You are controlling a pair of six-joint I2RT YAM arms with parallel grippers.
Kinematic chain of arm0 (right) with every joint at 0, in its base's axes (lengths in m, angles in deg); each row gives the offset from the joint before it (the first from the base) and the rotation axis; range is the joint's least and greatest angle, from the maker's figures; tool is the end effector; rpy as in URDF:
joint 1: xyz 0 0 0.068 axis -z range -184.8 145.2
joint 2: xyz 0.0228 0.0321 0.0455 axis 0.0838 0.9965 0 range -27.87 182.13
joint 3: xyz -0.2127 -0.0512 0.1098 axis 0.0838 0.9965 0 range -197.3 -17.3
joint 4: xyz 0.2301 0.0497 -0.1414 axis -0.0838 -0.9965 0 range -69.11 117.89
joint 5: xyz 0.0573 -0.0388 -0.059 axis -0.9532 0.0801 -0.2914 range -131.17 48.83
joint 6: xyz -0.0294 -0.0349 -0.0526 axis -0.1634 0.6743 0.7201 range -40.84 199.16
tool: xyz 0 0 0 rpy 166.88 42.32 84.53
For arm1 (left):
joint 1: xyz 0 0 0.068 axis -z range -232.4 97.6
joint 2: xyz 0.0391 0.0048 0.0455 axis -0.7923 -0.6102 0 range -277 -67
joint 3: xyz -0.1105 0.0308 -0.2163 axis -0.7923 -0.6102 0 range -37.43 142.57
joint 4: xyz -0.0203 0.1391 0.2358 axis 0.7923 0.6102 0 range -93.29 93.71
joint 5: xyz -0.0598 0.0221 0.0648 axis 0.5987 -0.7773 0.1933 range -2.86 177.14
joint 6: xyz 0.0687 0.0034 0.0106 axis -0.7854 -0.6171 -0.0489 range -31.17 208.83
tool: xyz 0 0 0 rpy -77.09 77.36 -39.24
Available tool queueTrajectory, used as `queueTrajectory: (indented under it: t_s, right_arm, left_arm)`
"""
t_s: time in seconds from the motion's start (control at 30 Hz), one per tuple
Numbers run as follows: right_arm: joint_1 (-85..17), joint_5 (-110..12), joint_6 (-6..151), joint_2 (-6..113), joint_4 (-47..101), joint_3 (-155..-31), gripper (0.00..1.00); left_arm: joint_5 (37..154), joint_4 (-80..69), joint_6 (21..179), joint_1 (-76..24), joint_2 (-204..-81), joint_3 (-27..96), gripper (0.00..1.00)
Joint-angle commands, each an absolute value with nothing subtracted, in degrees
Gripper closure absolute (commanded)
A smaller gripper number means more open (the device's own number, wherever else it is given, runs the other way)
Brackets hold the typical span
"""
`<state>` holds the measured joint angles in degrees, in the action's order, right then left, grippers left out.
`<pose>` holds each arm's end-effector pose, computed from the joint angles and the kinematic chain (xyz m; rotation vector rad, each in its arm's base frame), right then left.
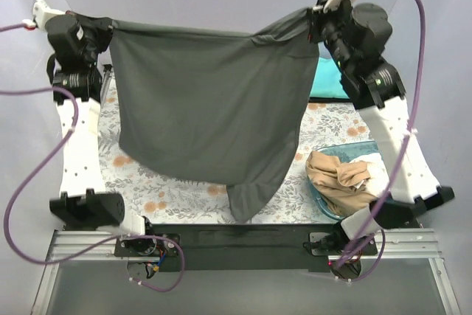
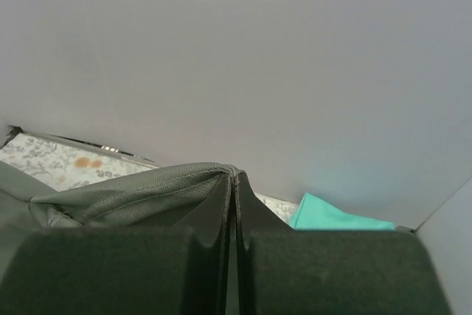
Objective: Fold and stack the t-shirts
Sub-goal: Flatten the tshirt out
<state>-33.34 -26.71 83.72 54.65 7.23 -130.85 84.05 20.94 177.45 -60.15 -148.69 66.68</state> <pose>0.2766 0.1343 0.5545 -0.1920 1.3845 0.1729 0.3295 0.0480 0.4960 -1.3004 1.1035 -1.0365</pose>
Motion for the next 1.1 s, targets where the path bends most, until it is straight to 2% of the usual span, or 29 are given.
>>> queueTrajectory:
  t_s: [0.0, 0.2, 0.3, 0.4, 0.43, 0.47, 0.53, 0.6, 0.73, 0.77, 0.93, 1.07]
  right_arm:
    - [-28.37, -31.30, 82.95, 57.98, 18.21, -140.32, 0.99]
    - [-26.95, -36.23, 83.56, 63.01, 22.18, -147.90, 0.99]
    - [-26.87, -37.82, 84.26, 60.21, 22.70, -140.13, 0.99]
    - [-26.78, -38.87, 82.78, 55.55, 23.41, -131.33, 0.99]
    - [-26.86, -39.75, 82.51, 54.06, 23.50, -124.77, 0.99]
    - [-26.78, -41.59, 82.42, 51.00, 24.54, -120.44, 0.99]
    - [-26.86, -43.36, 81.10, 47.82, 26.48, -107.65, 0.99]
    - [-26.86, -44.68, 79.61, 43.51, 27.36, -100.13, 0.99]
    - [-26.95, -47.84, 72.50, 37.62, 30.69, -81.05, 0.99]
    - [-26.95, -48.81, 71.70, 36.13, 31.05, -74.84, 0.99]
    - [-26.95, -54.87, 66.95, 35.06, 31.14, -61.35, 0.99]
    - [-27.13, -59.44, 63.88, 35.93, 30.09, -52.22, 0.99]
  left_arm:
    - [85.82, 18.15, 174.97, -60.13, -153.21, 77.22, 1.00]
    - [89.87, 19.73, 174.26, -60.39, -161.30, 90.26, 1.00]
    - [89.52, 19.83, 173.56, -60.48, -158.61, 88.19, 1.00]
    - [87.85, 15.19, 172.59, -60.48, -153.06, 72.39, 1.00]
    - [87.85, 13.86, 172.59, -60.48, -148.78, 67.91, 1.00]
    - [85.93, 12.55, 172.59, -60.48, -147.00, 58.20, 1.00]
    - [85.56, 9.47, 173.03, -60.48, -141.91, 49.53, 1.00]
    - [85.74, 7.53, 174.78, -60.48, -139.26, 36.57, 1.00]
    - [86.70, 3.31, 177.68, -60.48, -137.05, 19.93, 1.00]
    - [86.88, 2.96, 178.04, -60.48, -137.40, 17.53, 1.00]
    - [87.06, 1.81, 181.99, -60.48, -139.33, 2.86, 1.00]
    - [86.53, 2.25, 183.58, -60.48, -140.39, -3.41, 1.00]
